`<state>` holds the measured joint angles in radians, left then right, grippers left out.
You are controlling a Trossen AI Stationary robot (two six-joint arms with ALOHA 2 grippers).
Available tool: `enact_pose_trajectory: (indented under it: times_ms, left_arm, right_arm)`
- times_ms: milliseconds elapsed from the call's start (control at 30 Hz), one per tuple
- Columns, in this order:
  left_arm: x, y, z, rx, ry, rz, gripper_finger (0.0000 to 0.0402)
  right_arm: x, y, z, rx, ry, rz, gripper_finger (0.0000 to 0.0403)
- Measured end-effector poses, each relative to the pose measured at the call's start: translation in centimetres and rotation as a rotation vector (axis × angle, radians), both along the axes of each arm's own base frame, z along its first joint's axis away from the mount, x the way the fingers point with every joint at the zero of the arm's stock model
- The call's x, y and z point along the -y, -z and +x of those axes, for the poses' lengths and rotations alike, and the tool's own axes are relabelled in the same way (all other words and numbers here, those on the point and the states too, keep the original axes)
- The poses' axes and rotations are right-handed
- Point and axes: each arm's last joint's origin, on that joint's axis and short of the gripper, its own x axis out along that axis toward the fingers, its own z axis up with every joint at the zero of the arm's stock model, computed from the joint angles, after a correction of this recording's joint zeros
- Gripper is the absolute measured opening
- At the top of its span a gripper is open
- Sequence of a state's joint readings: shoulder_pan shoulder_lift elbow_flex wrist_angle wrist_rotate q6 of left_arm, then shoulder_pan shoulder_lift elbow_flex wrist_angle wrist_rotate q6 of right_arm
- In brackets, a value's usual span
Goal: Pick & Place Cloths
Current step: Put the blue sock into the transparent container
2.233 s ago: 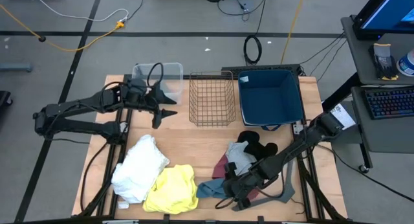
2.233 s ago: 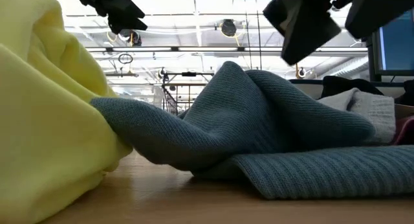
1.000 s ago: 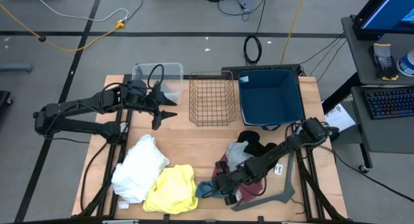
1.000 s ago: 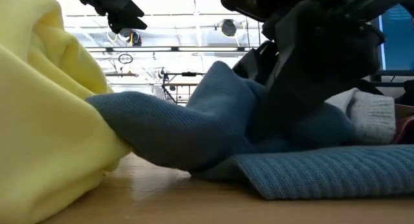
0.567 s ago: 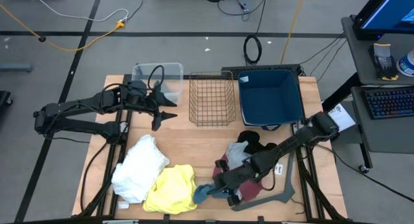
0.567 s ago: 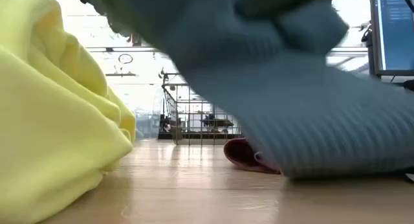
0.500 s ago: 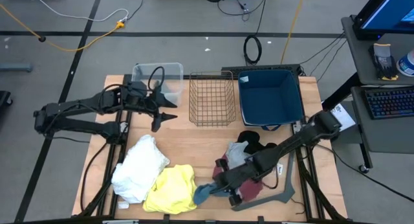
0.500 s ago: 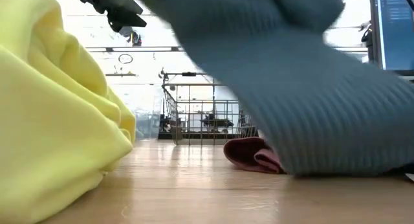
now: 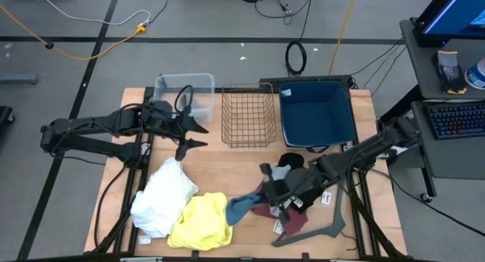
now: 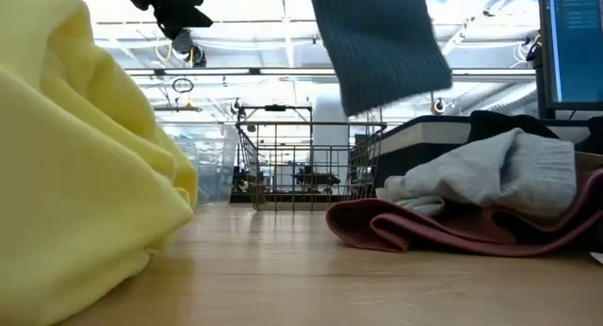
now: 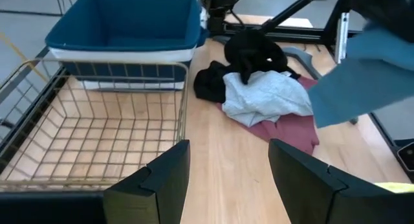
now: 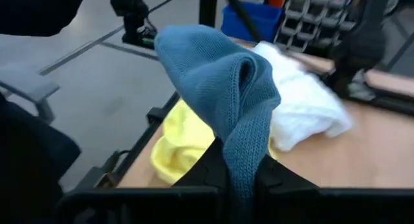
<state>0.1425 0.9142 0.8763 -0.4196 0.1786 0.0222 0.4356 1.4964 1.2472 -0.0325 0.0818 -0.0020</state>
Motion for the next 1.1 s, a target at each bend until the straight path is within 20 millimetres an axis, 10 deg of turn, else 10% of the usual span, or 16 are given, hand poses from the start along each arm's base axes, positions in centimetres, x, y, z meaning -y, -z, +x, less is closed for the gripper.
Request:
enact_pose_trajectory:
  times_ms: [1100]
  left_arm:
    - [2.2,0.7,5.0,0.149,0.202,0.034,0.0214]
  right_arm:
    - [8.2,-3.4,1.9,0.304,0.17,-0.234,0.0005]
